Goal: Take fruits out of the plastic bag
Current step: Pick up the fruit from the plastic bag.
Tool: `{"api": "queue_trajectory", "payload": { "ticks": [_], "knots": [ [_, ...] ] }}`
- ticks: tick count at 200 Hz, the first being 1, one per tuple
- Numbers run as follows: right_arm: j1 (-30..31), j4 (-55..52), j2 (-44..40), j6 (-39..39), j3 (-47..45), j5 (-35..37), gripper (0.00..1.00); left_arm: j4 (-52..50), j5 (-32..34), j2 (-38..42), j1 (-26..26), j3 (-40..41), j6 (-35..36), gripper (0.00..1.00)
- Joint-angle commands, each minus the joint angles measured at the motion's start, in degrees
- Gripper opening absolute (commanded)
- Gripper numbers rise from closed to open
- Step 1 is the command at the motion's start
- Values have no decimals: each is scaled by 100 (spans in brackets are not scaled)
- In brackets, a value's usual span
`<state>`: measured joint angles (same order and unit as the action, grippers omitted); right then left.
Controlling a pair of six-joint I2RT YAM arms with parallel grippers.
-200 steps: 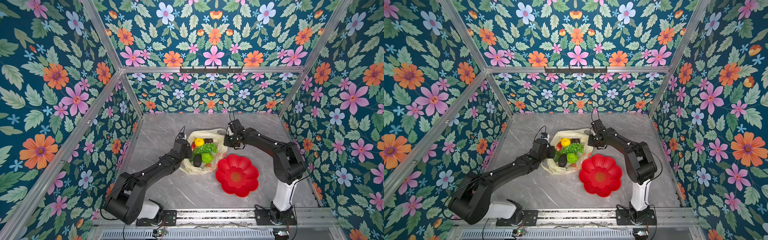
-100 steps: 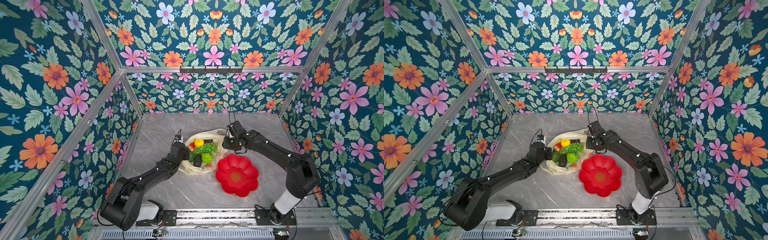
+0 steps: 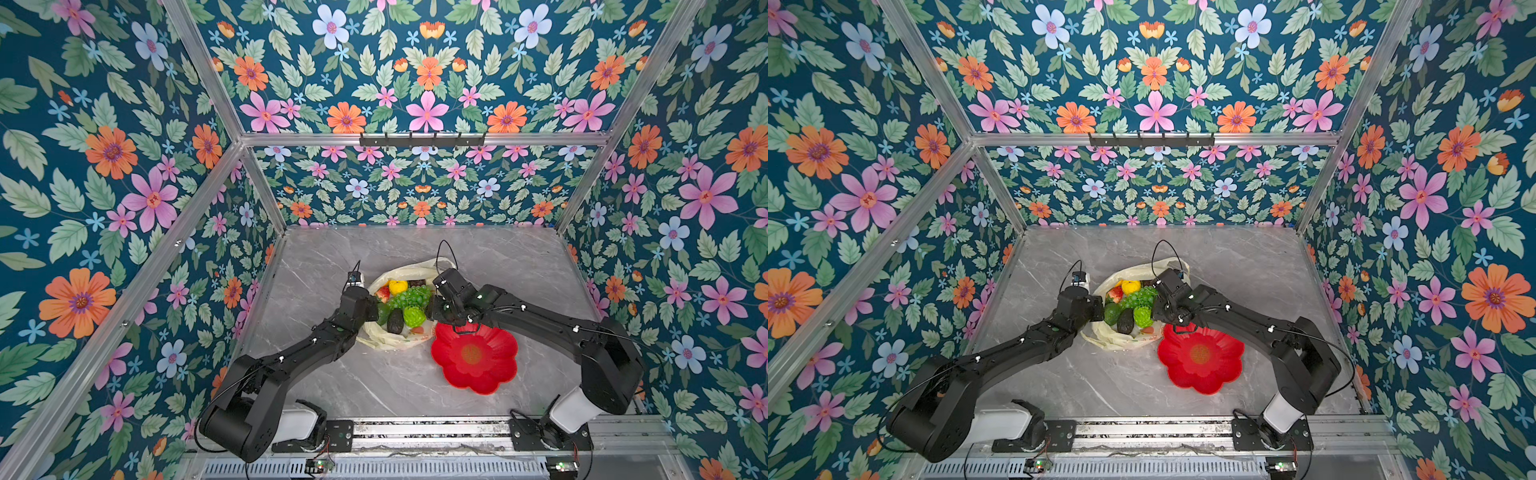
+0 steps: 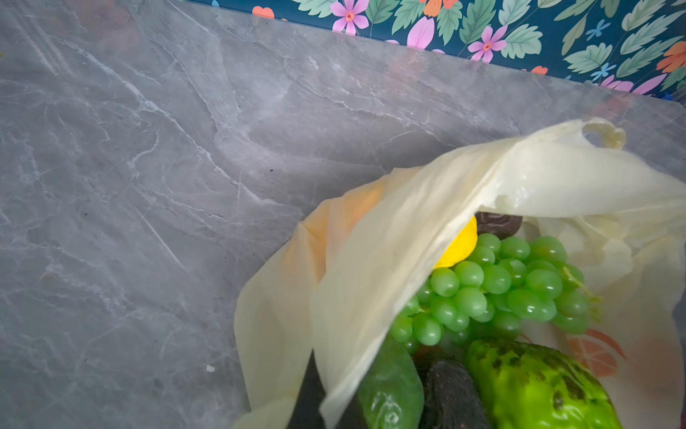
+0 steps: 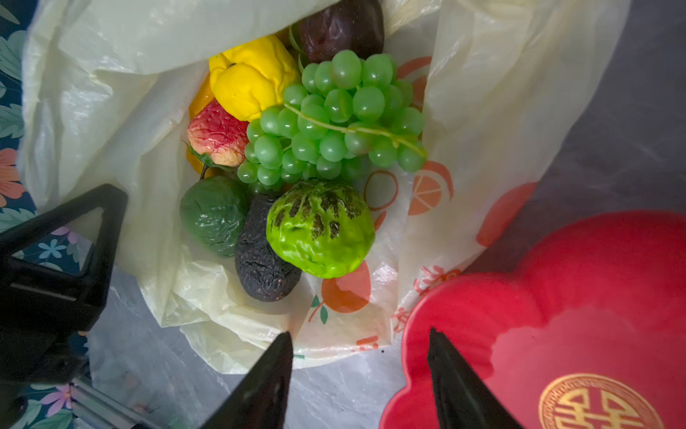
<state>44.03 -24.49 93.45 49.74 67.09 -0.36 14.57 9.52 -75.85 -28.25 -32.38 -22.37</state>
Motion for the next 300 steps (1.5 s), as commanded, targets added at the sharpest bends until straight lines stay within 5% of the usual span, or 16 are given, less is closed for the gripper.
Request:
{"api": "queue_trajectory", "payload": {
  "ticks": [1,97,196,300],
  "knots": [
    [4,654,295,334,46,-347,67,123,72,-8,1,17,-39,0],
    [4,417,1296,278,738,-194,87,134,87,-16,9,22,-22,0],
    [18,565,1727,329,842,-317,89,145,53,-65,-1,8,-24,0],
    [18,409,1943,125,1119,-209,80,107,79,-9,6,5,1,0]
  ]
}}
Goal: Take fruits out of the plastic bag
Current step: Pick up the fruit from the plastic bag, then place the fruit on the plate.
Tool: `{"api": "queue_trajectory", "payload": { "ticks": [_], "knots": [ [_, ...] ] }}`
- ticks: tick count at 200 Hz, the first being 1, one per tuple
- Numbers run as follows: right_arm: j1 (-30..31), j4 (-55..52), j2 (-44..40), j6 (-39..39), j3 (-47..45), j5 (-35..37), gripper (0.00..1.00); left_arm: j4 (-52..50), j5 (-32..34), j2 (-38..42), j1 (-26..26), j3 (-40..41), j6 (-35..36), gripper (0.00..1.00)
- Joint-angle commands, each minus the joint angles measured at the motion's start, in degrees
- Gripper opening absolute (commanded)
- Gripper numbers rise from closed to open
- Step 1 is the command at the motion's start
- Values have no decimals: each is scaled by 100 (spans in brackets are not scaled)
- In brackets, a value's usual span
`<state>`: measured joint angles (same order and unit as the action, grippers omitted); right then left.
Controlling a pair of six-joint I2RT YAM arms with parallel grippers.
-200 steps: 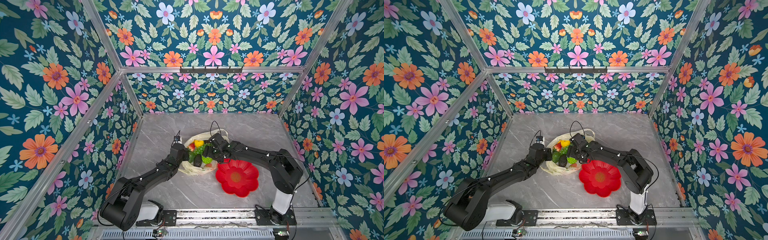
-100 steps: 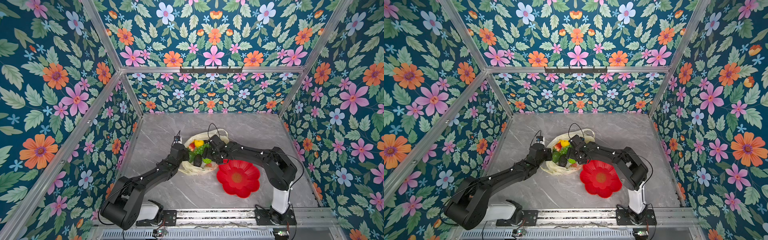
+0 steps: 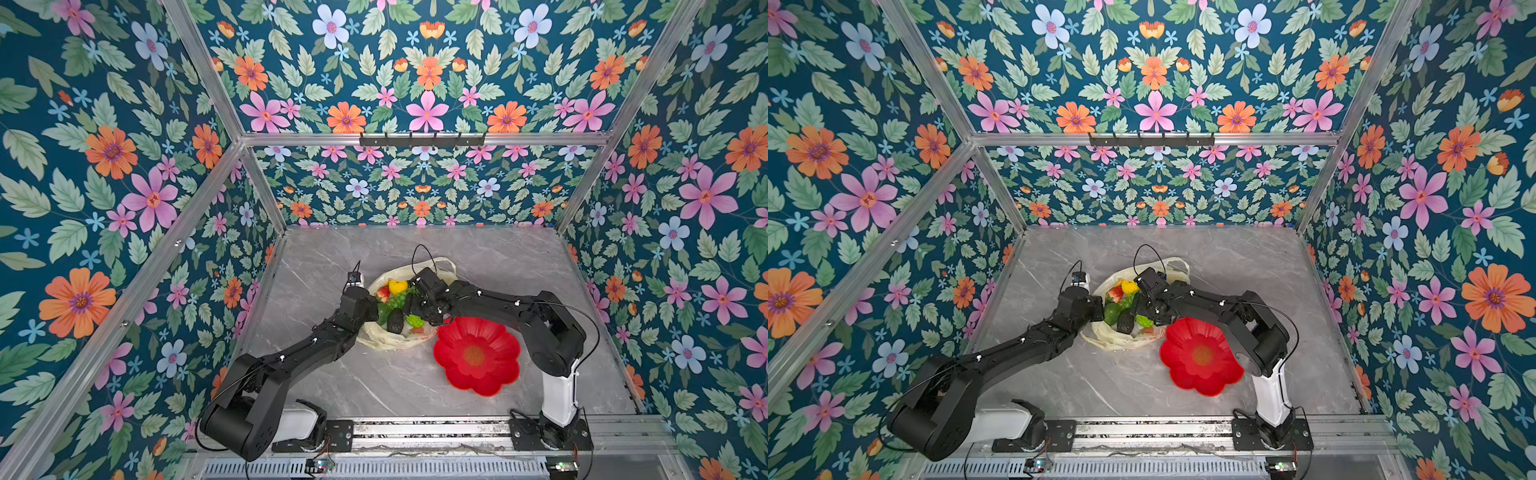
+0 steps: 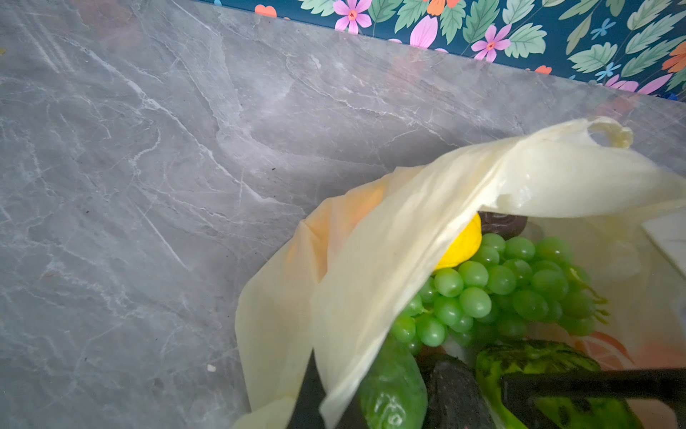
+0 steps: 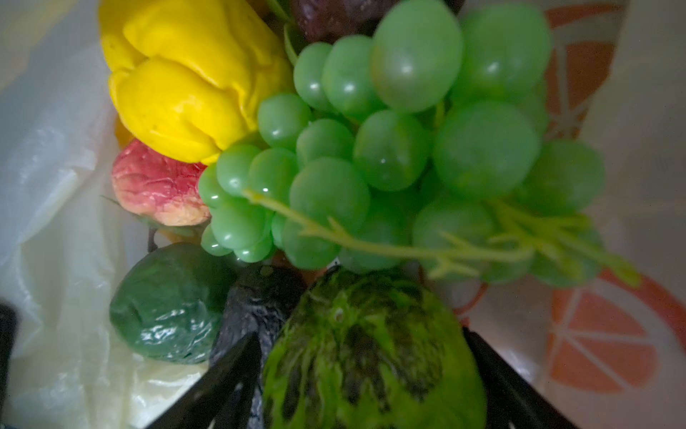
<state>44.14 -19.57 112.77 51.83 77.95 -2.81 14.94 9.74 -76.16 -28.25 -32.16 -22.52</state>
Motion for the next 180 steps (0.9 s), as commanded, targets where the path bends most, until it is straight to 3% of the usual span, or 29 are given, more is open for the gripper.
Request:
{"api": "queue_trajectory", "payload": {
  "ticks": [1,34,83,180],
  "knots": [
    [7,-82,10,-90,30,35,80,70,56,22,5,-18,14,0],
    [1,-83,-134,-192,-11,44,71,62,65,14,4,-18,28,0],
    [6,-353,-710,-494,-35,10,70,62,88,5,3,-16,28,0],
    [-6,-2517,-2586,-1261,-706,658,70,52,169,18,4,-18,52,0]
  ]
}}
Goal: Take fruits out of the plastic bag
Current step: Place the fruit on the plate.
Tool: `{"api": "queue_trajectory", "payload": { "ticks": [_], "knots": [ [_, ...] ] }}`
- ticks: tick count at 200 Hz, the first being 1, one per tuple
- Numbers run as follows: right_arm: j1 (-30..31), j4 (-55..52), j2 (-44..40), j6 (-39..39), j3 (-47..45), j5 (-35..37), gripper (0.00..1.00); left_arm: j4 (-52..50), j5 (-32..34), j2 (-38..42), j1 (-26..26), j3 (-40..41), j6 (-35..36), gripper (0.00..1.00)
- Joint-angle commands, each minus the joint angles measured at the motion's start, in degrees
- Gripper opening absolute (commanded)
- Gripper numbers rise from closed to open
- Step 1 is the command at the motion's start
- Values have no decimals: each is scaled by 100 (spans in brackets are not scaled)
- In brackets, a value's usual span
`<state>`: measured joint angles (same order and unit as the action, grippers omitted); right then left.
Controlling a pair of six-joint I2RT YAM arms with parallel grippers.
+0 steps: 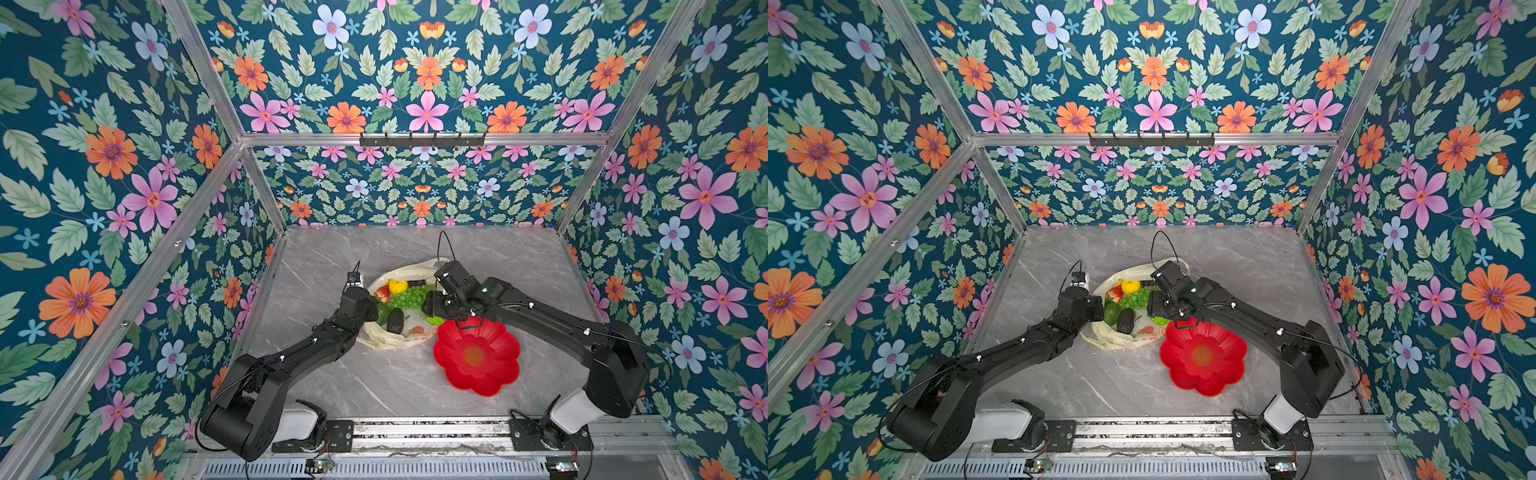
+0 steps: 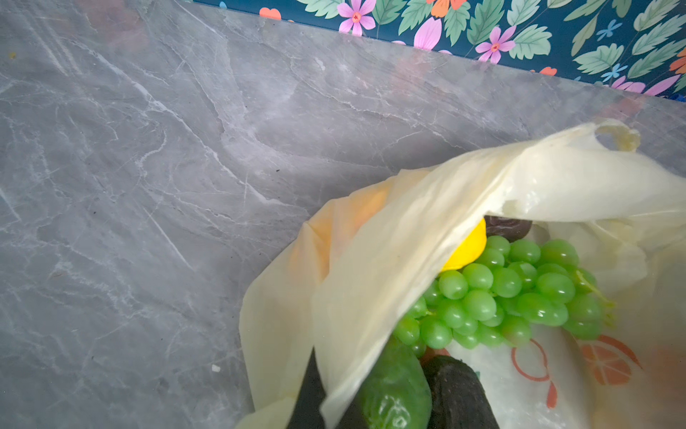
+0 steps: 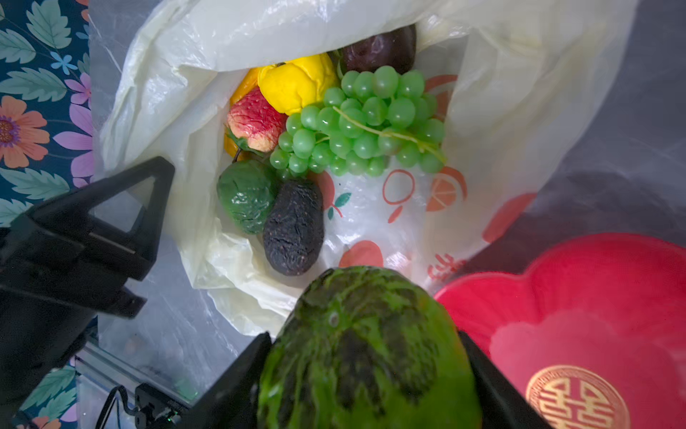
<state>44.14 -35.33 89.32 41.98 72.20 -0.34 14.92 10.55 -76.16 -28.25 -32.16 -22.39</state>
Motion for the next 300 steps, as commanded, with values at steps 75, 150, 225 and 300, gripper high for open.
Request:
{"api": "queue_trajectory", "payload": {
  "ticks": [75,150,225,300],
  "knots": [
    [-55,-1963,-949,-49,-1118,387,70,73,167,-59,5,-18,67,0],
    [-42,-2101,-766,283,-1679,120,71,108,185,-140,4,-27,68,0],
    [-7,-1977,-449,365,-1861,174,73,132,205,-196,4,-44,68,0],
    [7,-1987,-336,368,-1871,314,82,134,257,-189,4,-31,84,0]
  ]
}}
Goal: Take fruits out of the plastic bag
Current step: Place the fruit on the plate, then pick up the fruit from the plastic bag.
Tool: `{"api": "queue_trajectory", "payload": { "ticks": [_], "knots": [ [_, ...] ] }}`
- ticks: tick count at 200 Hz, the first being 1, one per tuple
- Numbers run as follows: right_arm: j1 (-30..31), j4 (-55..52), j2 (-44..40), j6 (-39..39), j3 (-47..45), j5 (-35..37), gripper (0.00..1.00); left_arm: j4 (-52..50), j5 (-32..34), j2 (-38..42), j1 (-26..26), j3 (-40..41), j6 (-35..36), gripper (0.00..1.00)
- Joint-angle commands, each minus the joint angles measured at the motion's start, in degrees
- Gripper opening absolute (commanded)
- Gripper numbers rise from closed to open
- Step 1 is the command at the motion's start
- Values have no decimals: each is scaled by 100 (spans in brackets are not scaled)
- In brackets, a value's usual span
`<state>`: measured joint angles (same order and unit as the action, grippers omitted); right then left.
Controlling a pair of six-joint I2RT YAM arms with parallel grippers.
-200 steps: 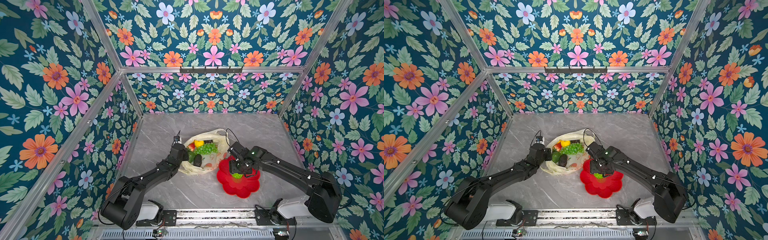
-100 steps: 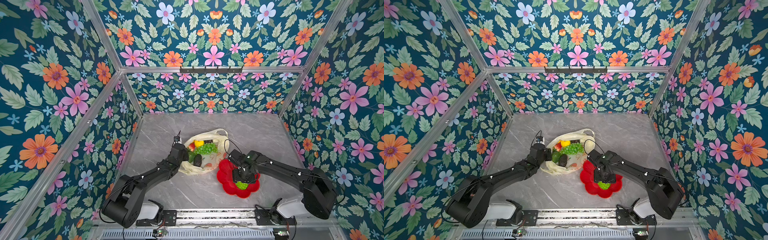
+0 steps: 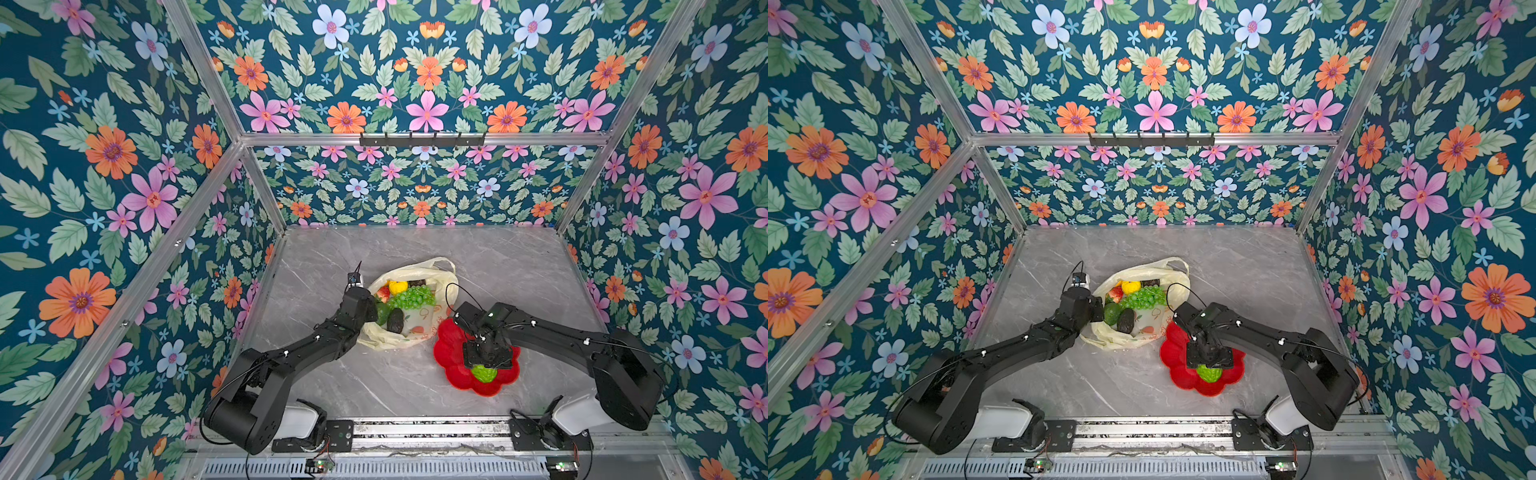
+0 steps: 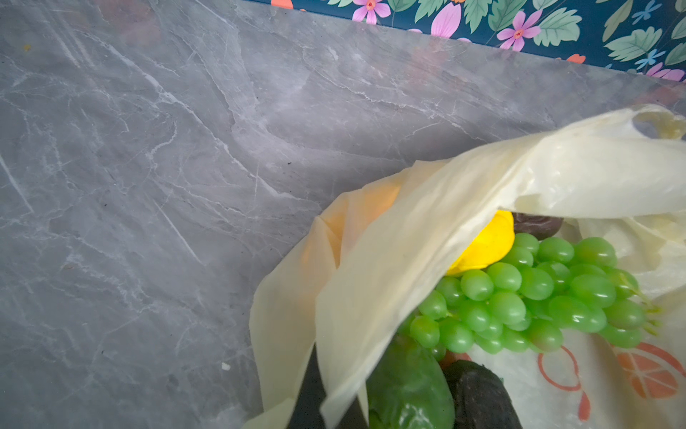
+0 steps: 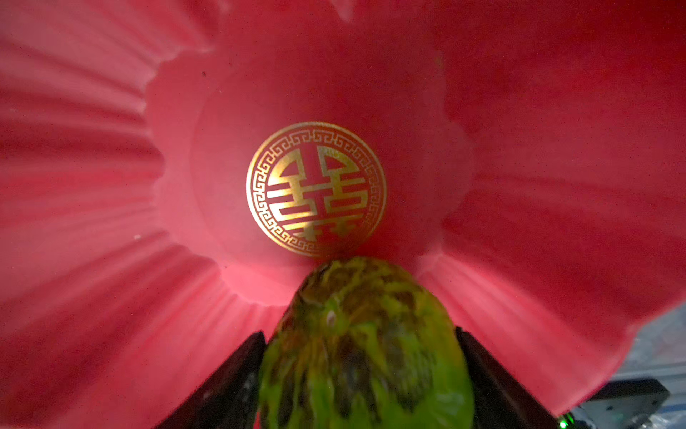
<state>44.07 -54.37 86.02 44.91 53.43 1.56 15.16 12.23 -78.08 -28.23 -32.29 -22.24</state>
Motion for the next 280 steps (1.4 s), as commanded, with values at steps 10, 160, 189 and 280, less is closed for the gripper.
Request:
{"api": "queue_trajectory", "payload": {
  "ticks": [10,160,189,280],
  "knots": [
    [14,-114,-23,84,12,150,83,110,94,4,2,-22,69,0],
    [52,-559,-672,34,689,623,92,93,218,101,2,26,62,0],
    [220,-98,-707,-95,1189,486,89,108,198,100,1,39,40,0],
    [308,1667,840,-319,2729,-114,82,132,130,153,1,77,-9,0]
  ]
}}
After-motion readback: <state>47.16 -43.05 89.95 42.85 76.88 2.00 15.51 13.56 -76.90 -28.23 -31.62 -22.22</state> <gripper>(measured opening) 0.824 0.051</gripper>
